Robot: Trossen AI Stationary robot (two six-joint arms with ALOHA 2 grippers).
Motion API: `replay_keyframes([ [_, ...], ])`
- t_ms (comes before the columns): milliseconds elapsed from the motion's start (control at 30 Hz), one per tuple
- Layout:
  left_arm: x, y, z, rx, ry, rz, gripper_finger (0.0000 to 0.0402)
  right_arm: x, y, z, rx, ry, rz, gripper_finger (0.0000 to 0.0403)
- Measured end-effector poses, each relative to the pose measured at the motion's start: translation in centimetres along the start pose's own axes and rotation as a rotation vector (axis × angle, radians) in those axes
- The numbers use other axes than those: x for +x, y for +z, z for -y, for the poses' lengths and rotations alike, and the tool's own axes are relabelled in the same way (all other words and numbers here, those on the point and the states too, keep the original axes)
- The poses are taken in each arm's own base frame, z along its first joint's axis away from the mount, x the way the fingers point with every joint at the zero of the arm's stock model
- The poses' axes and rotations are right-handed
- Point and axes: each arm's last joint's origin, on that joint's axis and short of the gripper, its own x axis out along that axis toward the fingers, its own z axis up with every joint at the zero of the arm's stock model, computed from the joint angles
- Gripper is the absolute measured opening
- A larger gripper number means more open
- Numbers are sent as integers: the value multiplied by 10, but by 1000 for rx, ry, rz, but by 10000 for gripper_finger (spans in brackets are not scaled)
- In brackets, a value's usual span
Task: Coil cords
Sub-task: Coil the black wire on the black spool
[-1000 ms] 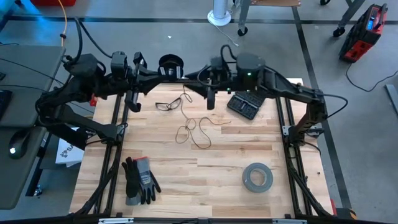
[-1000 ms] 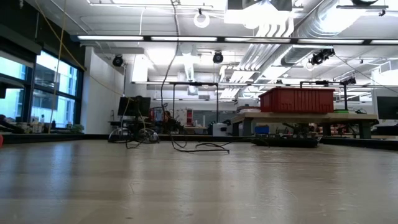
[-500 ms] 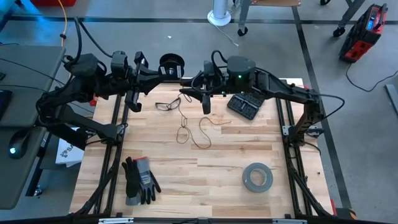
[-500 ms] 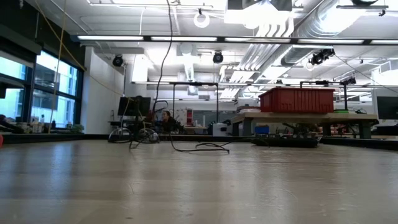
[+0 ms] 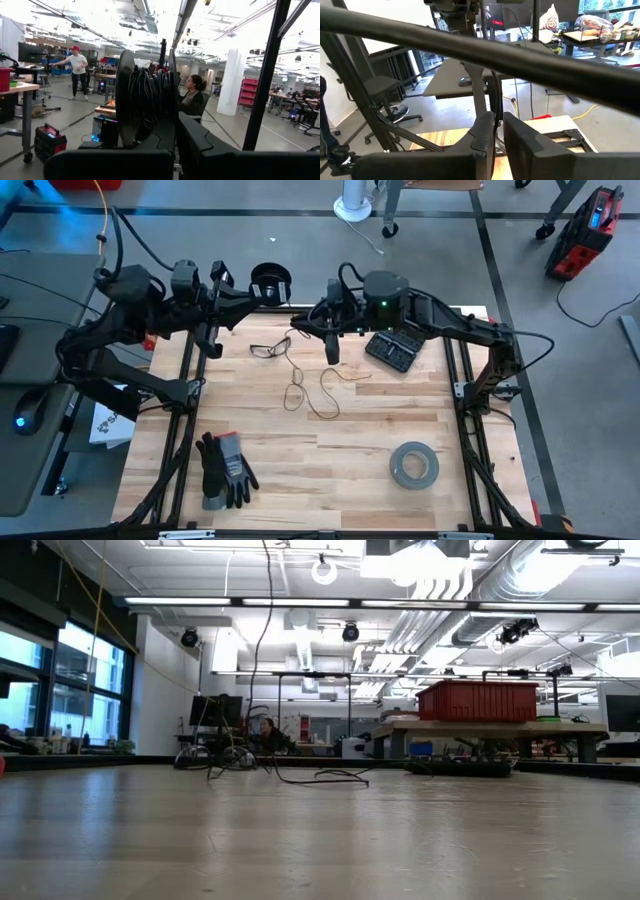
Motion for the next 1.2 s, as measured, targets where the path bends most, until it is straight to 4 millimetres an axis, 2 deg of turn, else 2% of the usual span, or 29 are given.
replay_keyframes([
  [500, -5, 4, 0, -4, 5, 21, 1, -1, 1, 1, -18, -27, 5, 46],
  [733, -5, 11, 1, -44, -5, 87, 1, -1, 4, -2, -78, -19, 43, 6],
  [833, -2, 13, 1, -110, -14, 127, 1, 7, 8, -7, -97, -3, 129, 3],
  [1033, 11, 13, 3, -363, -59, 198, 1, 32, 4, -15, -111, 48, 271, 2],
  [1200, 12, 13, 2, -562, -61, 200, 1, 43, 7, -22, -121, 74, 433, 1],
])
